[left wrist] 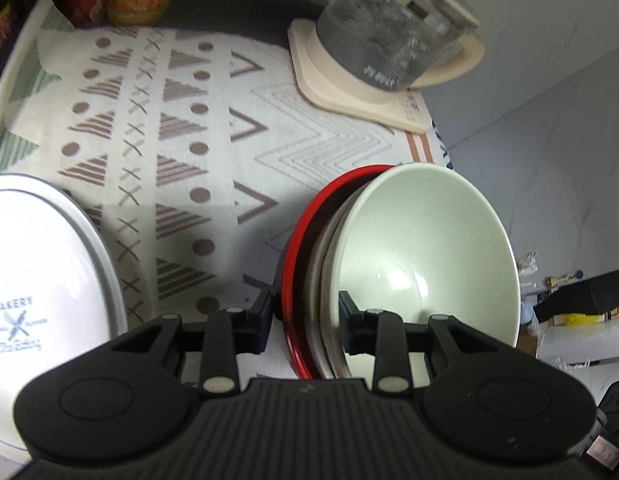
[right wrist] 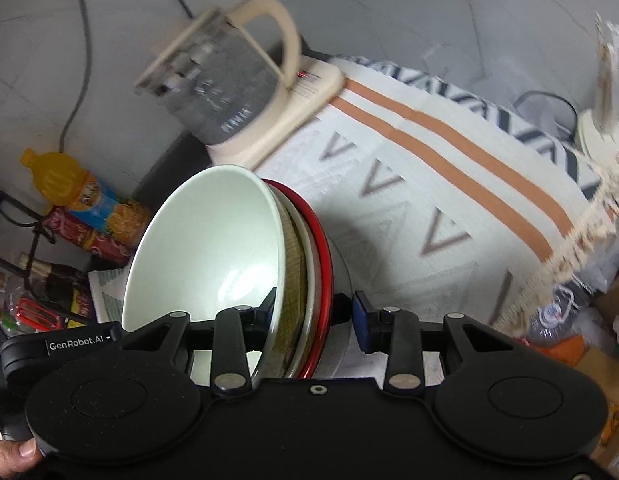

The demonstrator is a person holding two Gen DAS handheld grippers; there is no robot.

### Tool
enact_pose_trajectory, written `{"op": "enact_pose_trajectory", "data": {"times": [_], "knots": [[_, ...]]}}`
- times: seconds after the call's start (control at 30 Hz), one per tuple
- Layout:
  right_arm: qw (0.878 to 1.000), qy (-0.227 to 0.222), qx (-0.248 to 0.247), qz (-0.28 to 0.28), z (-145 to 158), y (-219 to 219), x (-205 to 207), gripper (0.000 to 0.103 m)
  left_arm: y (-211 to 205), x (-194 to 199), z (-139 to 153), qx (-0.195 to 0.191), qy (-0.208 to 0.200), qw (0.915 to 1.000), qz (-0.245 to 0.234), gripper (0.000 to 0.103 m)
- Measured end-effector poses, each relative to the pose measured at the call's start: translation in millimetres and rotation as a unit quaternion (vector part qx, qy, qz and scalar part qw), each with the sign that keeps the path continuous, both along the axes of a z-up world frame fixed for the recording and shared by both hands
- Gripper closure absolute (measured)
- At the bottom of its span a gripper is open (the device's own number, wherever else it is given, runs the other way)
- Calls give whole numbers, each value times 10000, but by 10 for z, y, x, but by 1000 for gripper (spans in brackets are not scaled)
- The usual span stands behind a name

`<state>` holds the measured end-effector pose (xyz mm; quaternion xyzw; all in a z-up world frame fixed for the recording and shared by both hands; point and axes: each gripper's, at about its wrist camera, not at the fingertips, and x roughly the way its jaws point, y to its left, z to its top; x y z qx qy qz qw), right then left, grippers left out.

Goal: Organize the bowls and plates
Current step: 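Carry the nested bowls over the plate stack and lower them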

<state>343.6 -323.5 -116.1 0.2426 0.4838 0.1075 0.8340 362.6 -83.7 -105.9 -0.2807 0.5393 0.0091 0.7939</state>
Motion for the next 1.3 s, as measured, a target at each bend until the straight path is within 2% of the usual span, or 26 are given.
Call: {"op": "enact_pose_trajectory", "data": {"times": [0.33, 0.63, 0.87, 1.3], "knots": [[9977, -361, 122, 566, 300, 330, 106, 67, 302, -251, 319, 159, -255, 9977, 606, 71], [9897, -634, 262, 1260, 509, 760, 104, 67, 640, -634, 543, 305, -425, 9905, 1269, 71], [9800, -764, 295, 1811, 598, 1128, 39, 67, 896, -951, 584, 363, -420, 9825, 1778, 71], [9614, -706, 377, 2632, 603, 1659, -164, 67, 1245, -1498, 596, 452, -336, 9659, 2528, 71]]}}
